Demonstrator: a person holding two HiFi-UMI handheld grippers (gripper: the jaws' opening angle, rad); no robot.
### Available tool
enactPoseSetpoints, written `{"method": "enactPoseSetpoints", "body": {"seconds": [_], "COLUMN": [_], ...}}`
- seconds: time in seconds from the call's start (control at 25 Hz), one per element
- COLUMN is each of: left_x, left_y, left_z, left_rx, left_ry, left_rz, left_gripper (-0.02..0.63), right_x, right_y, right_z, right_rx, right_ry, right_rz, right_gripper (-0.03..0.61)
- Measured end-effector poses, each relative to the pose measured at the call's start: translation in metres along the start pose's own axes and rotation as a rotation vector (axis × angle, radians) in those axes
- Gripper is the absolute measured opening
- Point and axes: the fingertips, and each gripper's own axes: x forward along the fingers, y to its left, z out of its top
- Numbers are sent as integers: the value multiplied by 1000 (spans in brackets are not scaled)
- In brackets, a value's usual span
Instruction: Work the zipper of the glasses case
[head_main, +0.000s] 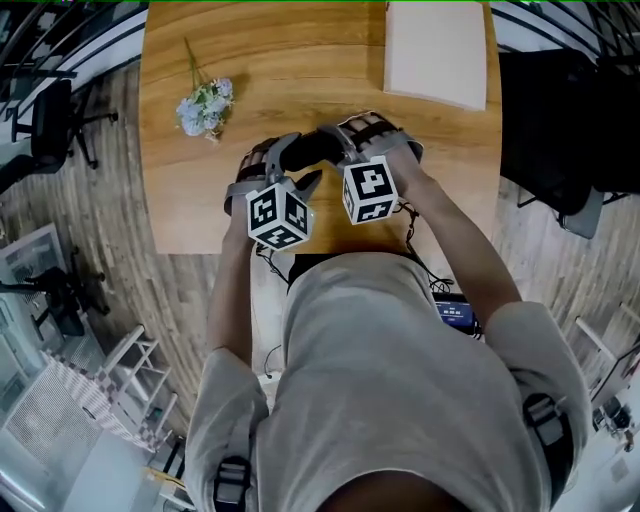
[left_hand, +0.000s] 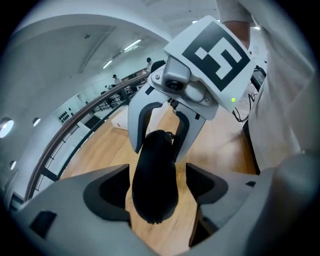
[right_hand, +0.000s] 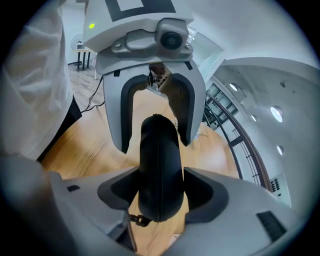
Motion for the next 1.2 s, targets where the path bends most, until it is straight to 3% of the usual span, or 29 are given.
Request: {"method": "enactPoseSetpoints", "body": {"seconds": [0.2,0.48,0.84,1.2], "left_x": [15,20,31,30], "left_y": [-5,-3,-9,-19], "left_z": [-2,-12,-24,-21], "left_rx": [42,-4,-10,-21], "left_ry": [41,51,68,22], "left_rz": [-9,7,19,26], "left_gripper": [334,334,333,287], "right_x": [0,-4,-8,-16], "right_y": [11,10,19,25], "right_z": [1,4,8,8], "right_rx": [-29,-12,-66,-77], "right_ry": [-21,-63,-120,-170], "right_rz": [22,18,40,65], "right_gripper": [288,288,285,284]}}
